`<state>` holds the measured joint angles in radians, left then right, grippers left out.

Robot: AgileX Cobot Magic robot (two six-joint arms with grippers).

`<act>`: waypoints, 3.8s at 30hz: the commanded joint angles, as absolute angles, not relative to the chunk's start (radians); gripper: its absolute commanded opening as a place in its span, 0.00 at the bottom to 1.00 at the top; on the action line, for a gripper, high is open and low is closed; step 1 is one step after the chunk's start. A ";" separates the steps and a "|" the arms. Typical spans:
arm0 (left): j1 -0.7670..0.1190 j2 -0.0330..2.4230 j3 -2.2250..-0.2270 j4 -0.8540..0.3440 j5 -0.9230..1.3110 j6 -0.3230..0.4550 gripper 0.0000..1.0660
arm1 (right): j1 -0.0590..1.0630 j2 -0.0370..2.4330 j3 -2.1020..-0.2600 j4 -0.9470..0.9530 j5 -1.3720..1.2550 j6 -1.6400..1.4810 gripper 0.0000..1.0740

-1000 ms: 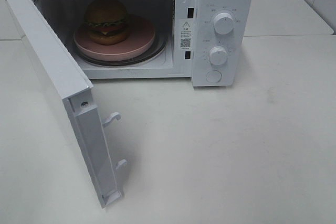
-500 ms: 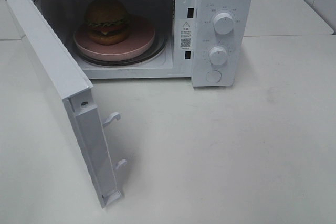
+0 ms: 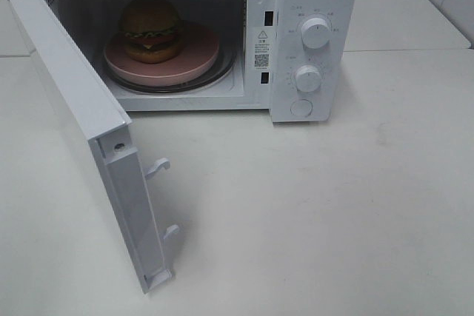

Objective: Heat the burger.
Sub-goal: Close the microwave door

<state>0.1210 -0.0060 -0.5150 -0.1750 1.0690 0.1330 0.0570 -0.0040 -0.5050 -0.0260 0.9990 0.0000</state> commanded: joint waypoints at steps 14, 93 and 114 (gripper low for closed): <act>0.124 0.014 -0.553 -0.171 0.997 0.127 0.87 | 0.050 -0.032 -0.503 -0.029 0.993 0.000 0.70; -0.282 1.562 -0.226 -0.019 -1.063 -0.080 0.00 | 0.050 -0.032 -0.503 -0.030 0.993 0.010 0.70; -0.574 1.730 -0.476 -0.230 -0.982 0.025 0.00 | 0.050 -0.032 -0.503 -0.030 0.993 0.010 0.70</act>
